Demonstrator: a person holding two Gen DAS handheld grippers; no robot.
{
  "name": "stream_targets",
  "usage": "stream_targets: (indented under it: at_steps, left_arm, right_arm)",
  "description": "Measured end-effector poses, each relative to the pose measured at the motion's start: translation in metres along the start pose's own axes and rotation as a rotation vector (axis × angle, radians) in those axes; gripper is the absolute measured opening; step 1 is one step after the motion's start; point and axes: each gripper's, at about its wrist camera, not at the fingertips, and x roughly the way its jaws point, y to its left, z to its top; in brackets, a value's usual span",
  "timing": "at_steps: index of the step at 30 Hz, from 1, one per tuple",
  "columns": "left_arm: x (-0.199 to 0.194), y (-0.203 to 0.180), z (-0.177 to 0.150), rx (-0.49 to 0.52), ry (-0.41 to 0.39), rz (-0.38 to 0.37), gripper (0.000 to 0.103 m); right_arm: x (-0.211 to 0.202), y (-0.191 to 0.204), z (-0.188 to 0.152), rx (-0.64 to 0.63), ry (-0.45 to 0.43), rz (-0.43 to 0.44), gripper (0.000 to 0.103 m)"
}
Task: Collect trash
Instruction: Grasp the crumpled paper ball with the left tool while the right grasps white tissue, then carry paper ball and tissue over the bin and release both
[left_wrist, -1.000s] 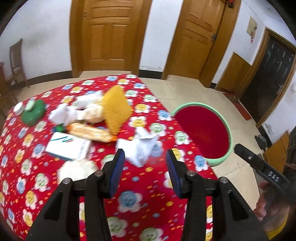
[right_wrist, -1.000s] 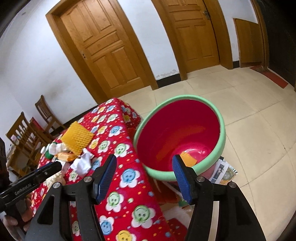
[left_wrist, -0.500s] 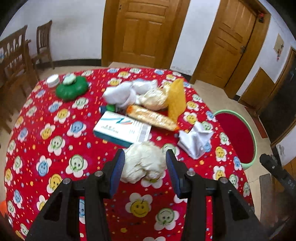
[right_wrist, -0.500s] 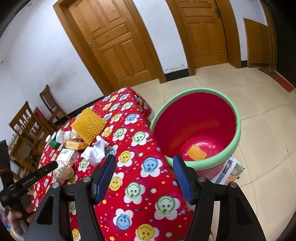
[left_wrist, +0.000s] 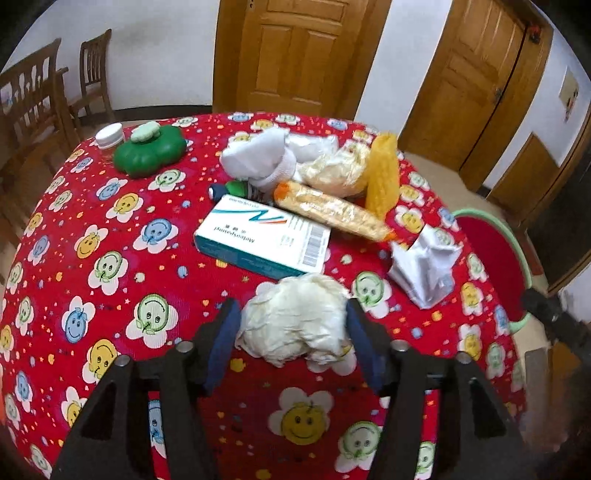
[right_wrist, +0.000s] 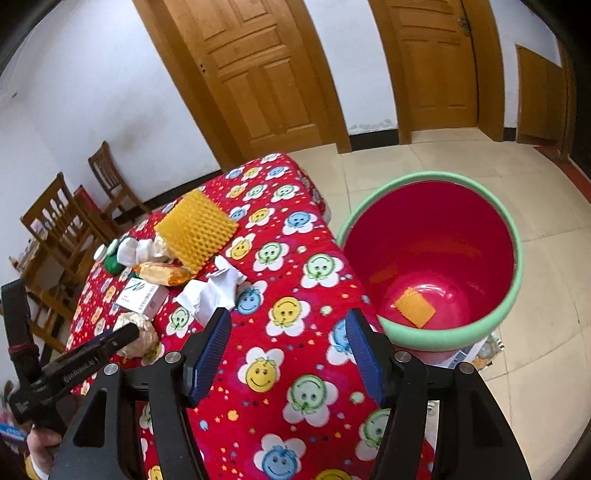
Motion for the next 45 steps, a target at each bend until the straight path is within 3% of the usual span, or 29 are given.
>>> stream_targets:
  at_steps: [5, 13, 18, 25, 26, 29, 32, 45]
  left_arm:
    - [0.004, 0.006, 0.000, -0.028, 0.008, -0.045, 0.063]
    - [0.000, 0.014, -0.002, -0.064, -0.015, -0.129, 0.053]
    - [-0.013, 0.010, -0.001, -0.017, -0.067, -0.090, 0.053]
    - [-0.028, 0.014, 0.004, -0.020, -0.102, -0.099, 0.053]
    - [-0.030, 0.015, 0.004, -0.021, -0.105, -0.100, 0.053]
    - [-0.036, 0.018, 0.006, -0.028, -0.123, -0.097, 0.053]
    - [-0.041, 0.020, 0.006, -0.036, -0.130, -0.095, 0.053]
    - [-0.055, -0.002, 0.004, -0.010, -0.126, -0.135, 0.053]
  right_arm:
    - [0.016, 0.013, 0.003, -0.023, 0.022, 0.018, 0.066]
    - [0.045, 0.028, 0.006, -0.025, 0.067, 0.061, 0.066]
    - [0.063, 0.038, 0.007, -0.036, 0.096, 0.093, 0.066]
    - [0.085, 0.045, 0.006, -0.016, 0.116, 0.135, 0.065]
    - [0.085, 0.045, 0.007, -0.008, 0.110, 0.145, 0.064]
    - [0.089, 0.043, 0.007, 0.023, 0.116, 0.187, 0.037]
    - [0.089, 0.042, 0.006, 0.031, 0.112, 0.189, 0.031]
    - [0.023, 0.029, 0.002, 0.043, -0.019, 0.190, 0.025]
